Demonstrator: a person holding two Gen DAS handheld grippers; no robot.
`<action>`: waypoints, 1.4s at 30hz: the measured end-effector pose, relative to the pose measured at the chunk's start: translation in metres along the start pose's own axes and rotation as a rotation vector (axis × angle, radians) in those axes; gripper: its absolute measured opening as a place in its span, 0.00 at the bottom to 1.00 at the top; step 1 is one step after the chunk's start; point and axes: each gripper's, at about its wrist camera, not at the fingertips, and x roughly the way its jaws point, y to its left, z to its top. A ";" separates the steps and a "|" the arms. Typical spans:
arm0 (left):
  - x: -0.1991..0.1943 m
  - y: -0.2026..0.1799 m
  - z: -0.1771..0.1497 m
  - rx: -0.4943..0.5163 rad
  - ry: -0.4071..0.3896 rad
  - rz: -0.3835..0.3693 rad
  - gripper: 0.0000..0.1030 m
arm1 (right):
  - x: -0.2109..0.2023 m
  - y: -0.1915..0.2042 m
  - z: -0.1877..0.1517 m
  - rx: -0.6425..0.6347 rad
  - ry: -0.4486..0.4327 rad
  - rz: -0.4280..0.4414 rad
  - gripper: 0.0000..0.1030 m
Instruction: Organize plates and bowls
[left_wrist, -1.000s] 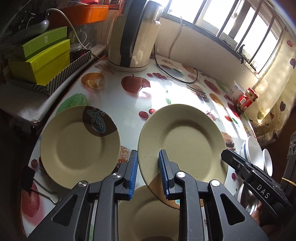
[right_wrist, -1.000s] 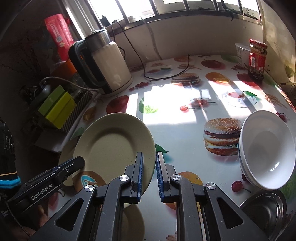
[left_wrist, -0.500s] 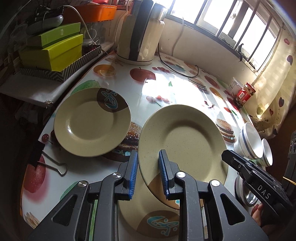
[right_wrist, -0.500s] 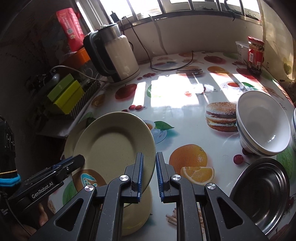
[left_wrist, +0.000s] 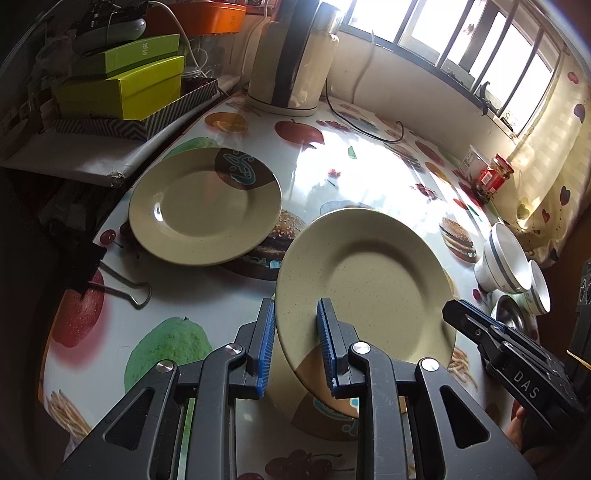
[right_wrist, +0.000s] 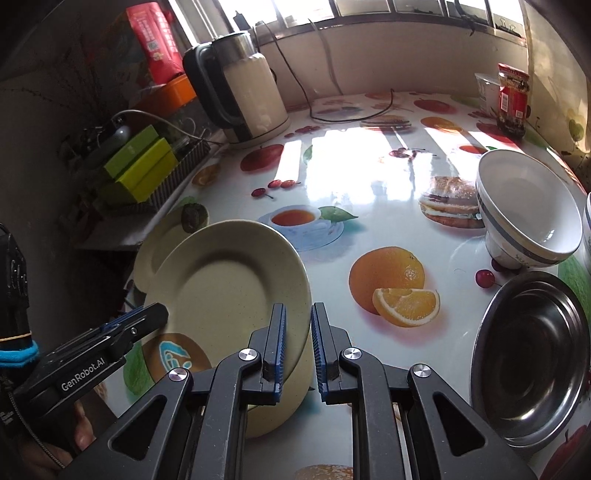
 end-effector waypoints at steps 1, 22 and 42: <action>0.001 0.001 -0.002 -0.002 0.003 0.001 0.23 | 0.000 0.000 -0.002 -0.003 0.003 -0.002 0.14; 0.011 0.006 -0.021 -0.012 0.047 0.021 0.23 | 0.013 0.000 -0.022 -0.006 0.046 -0.015 0.14; 0.012 0.006 -0.023 -0.010 0.046 0.030 0.23 | 0.018 0.002 -0.027 -0.006 0.058 -0.020 0.14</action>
